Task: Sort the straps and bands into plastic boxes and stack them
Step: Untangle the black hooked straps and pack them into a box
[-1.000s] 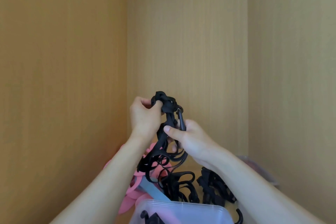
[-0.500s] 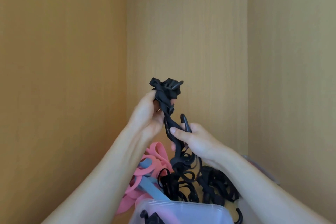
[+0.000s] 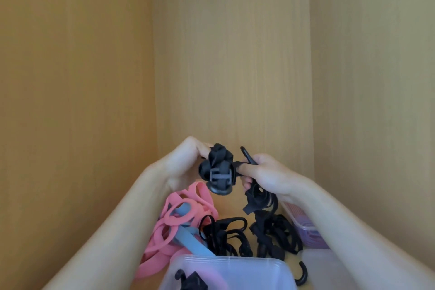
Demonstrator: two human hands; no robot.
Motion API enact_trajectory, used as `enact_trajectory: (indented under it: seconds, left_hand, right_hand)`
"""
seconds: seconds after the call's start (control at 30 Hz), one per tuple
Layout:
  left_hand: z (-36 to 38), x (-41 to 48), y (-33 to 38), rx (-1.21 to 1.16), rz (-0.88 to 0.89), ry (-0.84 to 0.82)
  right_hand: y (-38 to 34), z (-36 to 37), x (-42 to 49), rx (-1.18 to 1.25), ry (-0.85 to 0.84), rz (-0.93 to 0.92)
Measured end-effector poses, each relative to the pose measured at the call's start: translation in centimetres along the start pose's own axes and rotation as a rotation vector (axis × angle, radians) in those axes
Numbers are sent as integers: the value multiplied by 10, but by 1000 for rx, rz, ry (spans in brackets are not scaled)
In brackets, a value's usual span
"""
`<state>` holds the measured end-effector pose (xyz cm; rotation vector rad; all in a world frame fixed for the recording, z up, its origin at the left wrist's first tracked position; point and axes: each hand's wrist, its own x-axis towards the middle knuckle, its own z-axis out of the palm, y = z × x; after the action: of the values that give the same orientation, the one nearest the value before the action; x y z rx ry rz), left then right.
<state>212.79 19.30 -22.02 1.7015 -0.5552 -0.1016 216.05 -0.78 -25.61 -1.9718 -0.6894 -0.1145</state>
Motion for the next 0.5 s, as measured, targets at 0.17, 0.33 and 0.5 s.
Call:
enact_trajectory:
  seconds: [0.17, 0.33, 0.5]
  left_hand:
    - [-3, 8, -8, 303, -80, 91]
    - [-2, 10, -8, 373, -17, 230]
    - [-5, 18, -12, 369, 82, 523]
  right_hand:
    - [-9, -18, -2, -15, 121, 12]
    - [-18, -22, -3, -73, 206, 21]
    - [-26, -16, -2, -132, 210, 3]
